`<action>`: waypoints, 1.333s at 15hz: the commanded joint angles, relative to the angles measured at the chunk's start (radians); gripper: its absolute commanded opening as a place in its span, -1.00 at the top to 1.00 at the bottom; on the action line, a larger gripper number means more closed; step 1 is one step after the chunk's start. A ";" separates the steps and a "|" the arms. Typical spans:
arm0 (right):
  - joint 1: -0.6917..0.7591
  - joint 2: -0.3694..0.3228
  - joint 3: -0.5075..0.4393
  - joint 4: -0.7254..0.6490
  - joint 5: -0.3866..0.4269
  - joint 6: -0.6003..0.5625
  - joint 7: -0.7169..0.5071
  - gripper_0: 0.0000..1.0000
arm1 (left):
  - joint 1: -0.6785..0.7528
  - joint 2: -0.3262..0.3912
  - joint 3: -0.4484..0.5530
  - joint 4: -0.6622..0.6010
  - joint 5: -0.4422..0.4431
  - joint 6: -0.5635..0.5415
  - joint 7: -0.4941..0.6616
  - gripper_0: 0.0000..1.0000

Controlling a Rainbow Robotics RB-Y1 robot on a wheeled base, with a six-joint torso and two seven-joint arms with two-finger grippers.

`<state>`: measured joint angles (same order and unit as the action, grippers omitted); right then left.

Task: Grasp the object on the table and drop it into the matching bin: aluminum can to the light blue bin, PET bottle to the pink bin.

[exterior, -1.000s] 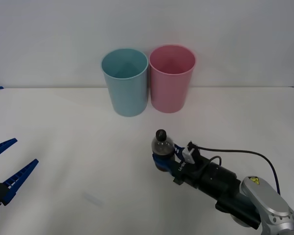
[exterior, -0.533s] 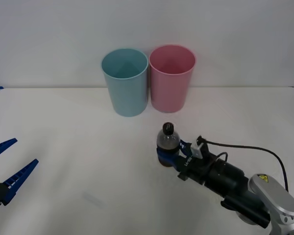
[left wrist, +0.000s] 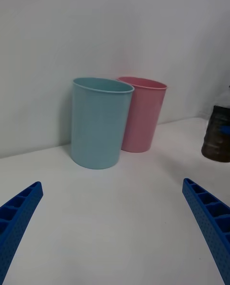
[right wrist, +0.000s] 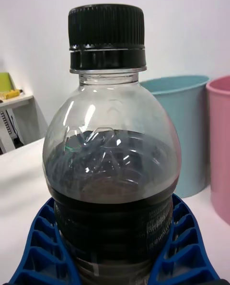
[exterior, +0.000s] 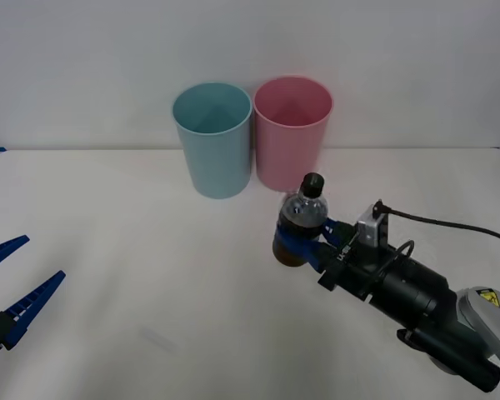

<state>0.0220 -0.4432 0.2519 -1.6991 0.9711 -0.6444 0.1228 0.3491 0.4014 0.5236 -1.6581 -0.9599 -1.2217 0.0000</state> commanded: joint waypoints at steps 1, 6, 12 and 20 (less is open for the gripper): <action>0.000 -0.029 -0.039 -0.065 -0.002 0.005 -0.080 1.00 | 0.000 0.000 0.000 0.000 0.000 0.000 0.000 -1.00; -0.008 -0.072 -0.095 -0.175 -0.008 0.026 -0.227 1.00 | 0.000 0.000 0.000 0.000 0.000 0.000 0.000 -1.00; -0.148 -0.120 -0.118 -0.185 0.001 0.135 -0.344 1.00 | 0.000 0.000 0.000 0.000 0.000 0.000 0.000 -1.00; -0.465 -0.152 -0.100 0.087 0.069 0.161 -0.354 1.00 | 0.000 0.000 0.000 0.000 0.000 0.000 0.000 -1.00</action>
<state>-0.4136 -0.5991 0.1450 -1.6469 1.0374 -0.4799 -0.2330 0.3491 0.4015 0.5236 -1.6581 -0.9599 -1.2217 0.0000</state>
